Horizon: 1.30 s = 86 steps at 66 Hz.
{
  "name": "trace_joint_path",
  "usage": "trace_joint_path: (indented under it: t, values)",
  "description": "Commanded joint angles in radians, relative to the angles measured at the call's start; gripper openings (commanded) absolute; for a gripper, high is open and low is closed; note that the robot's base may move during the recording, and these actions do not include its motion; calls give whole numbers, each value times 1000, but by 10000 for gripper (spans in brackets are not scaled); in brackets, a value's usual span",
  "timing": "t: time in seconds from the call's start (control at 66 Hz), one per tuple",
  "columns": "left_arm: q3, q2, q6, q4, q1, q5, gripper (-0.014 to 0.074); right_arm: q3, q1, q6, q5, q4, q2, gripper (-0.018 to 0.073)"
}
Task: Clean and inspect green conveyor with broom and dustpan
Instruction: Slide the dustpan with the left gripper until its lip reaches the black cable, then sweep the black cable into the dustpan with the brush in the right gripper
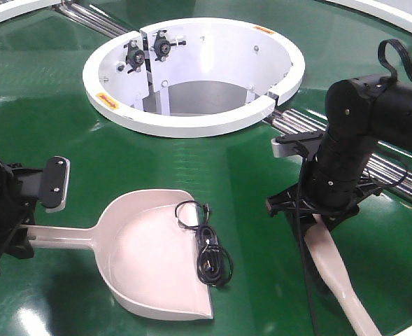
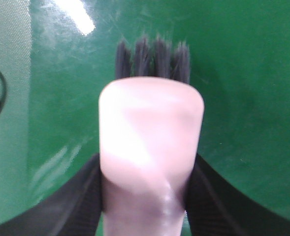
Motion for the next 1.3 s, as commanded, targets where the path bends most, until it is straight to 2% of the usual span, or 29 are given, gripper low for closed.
trace_joint_path:
  t: [0.0,0.333,0.545,0.787,0.924,1.287]
  values:
    - [-25,-34,-18,-43,-7,-34,-24,-21,-1,-4,60,0,-49,-10]
    - [-25,-34,-18,-42,-7,-34,-22,-21,-13,-4,46,0,-49,-10]
    - [-25,-34,-18,-43,-7,-33,-22,-48,-16,-10,-38,14,-15,-10]
    - [-25,-34,-18,-43,-7,-32,-22,-204,12,-10,62,99,132,-10]
    - [-25,-34,-18,-43,-7,-32,-22,-262,42,-4,61,169,192,-10]
    - [-25,-34,-18,-43,-7,-32,-22,-284,124,-5,61,316,282,-6]
